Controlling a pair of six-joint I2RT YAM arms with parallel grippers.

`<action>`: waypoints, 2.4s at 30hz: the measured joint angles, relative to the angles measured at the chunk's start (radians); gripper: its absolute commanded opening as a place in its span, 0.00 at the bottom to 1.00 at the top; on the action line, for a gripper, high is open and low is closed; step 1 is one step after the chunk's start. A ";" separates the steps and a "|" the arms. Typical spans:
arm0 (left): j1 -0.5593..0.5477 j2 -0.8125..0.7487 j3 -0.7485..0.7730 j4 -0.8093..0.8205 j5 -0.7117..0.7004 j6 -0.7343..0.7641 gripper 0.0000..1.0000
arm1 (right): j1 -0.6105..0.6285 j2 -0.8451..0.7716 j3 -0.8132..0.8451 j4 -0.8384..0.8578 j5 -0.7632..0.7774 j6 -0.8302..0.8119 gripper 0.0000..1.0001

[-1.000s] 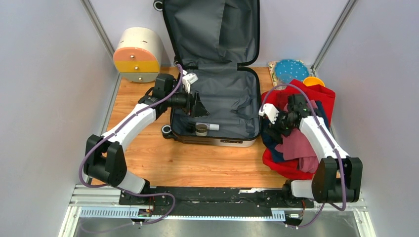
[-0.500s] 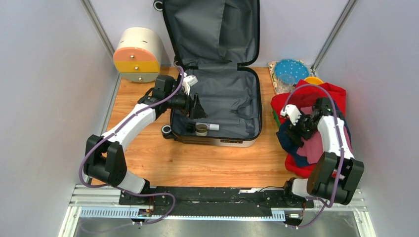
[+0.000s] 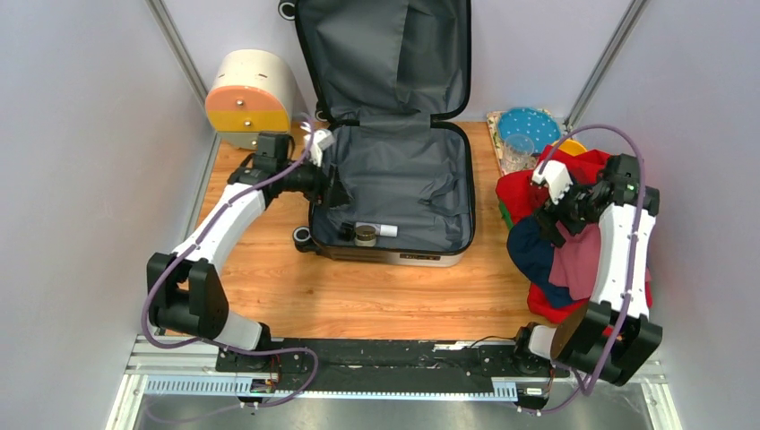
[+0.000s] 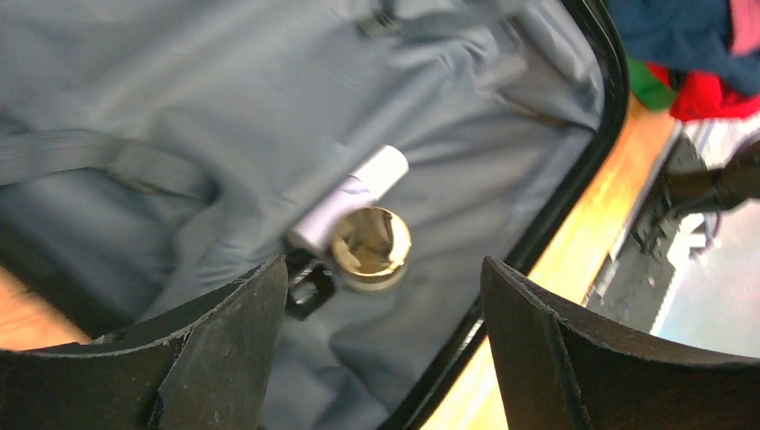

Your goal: Open, take out, and arrange the luggage

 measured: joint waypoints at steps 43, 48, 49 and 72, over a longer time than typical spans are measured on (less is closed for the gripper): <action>0.596 0.426 0.434 0.362 -0.224 -0.151 0.63 | 0.643 0.429 0.443 0.198 -0.084 0.687 0.80; 0.603 0.489 0.567 0.441 -0.200 -0.182 0.52 | 0.643 0.460 0.467 0.195 -0.082 0.687 0.80; 0.604 0.505 0.593 0.452 -0.200 -0.188 0.50 | 0.643 0.468 0.474 0.194 -0.081 0.687 0.80; 0.604 0.667 0.664 0.492 -0.186 -0.264 0.45 | 0.643 0.481 0.520 0.160 -0.052 0.687 0.81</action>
